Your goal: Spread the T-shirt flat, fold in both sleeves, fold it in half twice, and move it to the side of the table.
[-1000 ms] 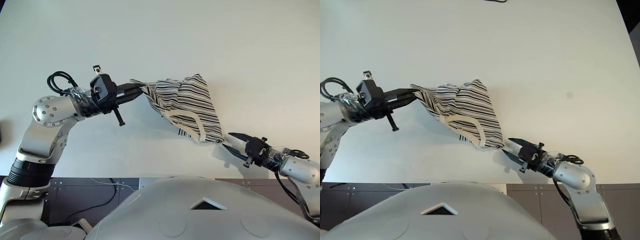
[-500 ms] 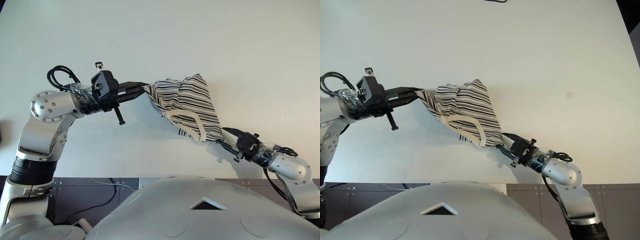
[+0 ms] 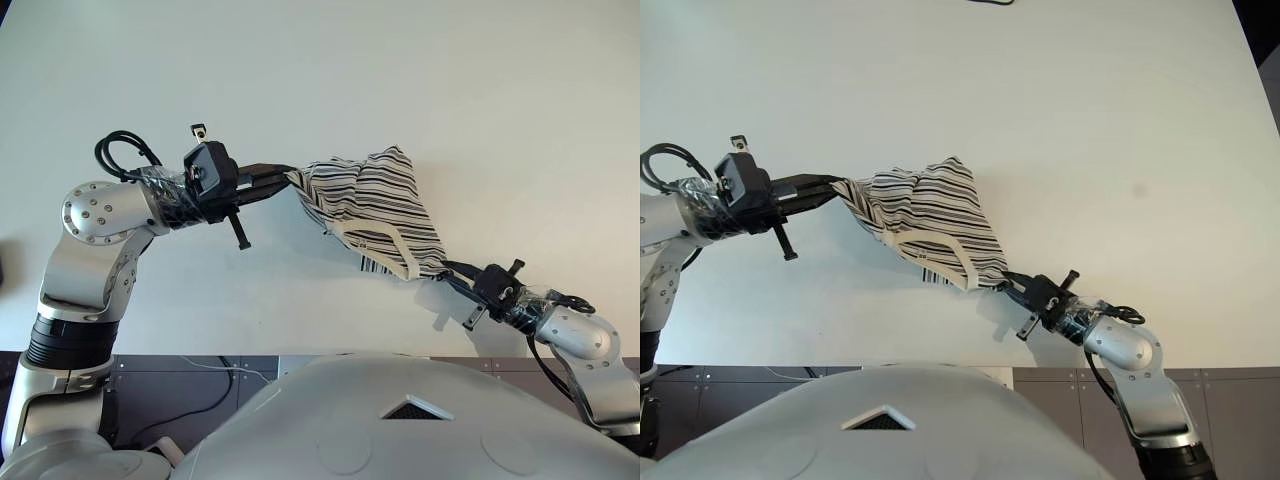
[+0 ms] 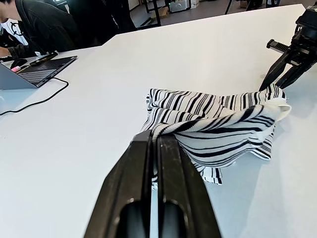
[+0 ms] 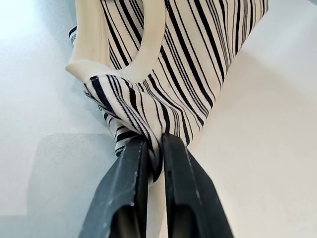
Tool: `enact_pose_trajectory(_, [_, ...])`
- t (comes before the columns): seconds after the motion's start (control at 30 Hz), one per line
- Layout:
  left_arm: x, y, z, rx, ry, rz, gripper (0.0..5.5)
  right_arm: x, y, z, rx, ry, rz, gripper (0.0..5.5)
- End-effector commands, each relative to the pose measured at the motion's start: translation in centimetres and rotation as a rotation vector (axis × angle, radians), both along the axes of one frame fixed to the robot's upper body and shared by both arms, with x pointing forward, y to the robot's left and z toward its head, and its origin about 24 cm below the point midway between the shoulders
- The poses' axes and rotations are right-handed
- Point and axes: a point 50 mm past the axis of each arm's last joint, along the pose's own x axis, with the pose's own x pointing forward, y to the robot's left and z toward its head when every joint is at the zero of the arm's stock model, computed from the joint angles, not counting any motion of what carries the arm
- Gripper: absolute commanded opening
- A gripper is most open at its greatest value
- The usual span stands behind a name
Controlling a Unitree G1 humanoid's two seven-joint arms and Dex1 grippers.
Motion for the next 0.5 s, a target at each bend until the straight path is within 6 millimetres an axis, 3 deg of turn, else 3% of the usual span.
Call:
enact_pose_trajectory(0.03, [0.5, 0.5, 0.2, -0.007, 0.001, 0.050, 0.10, 0.9, -0.1, 1.1, 0.049, -0.040, -0.031, 0.14])
enact_pose_trajectory(0.2, [1.1, 0.6, 0.4, -0.070, 0.032, 0.148, 0.10, 2.4, -1.0, 2.9, 0.118, -0.068, -0.065, 0.14])
enact_pose_trajectory(0.4, [3.2, 0.3, 1.8, -0.152, 0.002, 0.267, 0.10, 5.5, -2.4, 4.9, 0.037, -0.150, -0.036, 0.14])
enact_pose_trajectory(0.5, [5.0, 0.0, 2.2, -0.123, -0.063, 0.304, 0.10, 9.1, -3.0, 6.6, -0.042, -0.228, 0.033, 0.14])
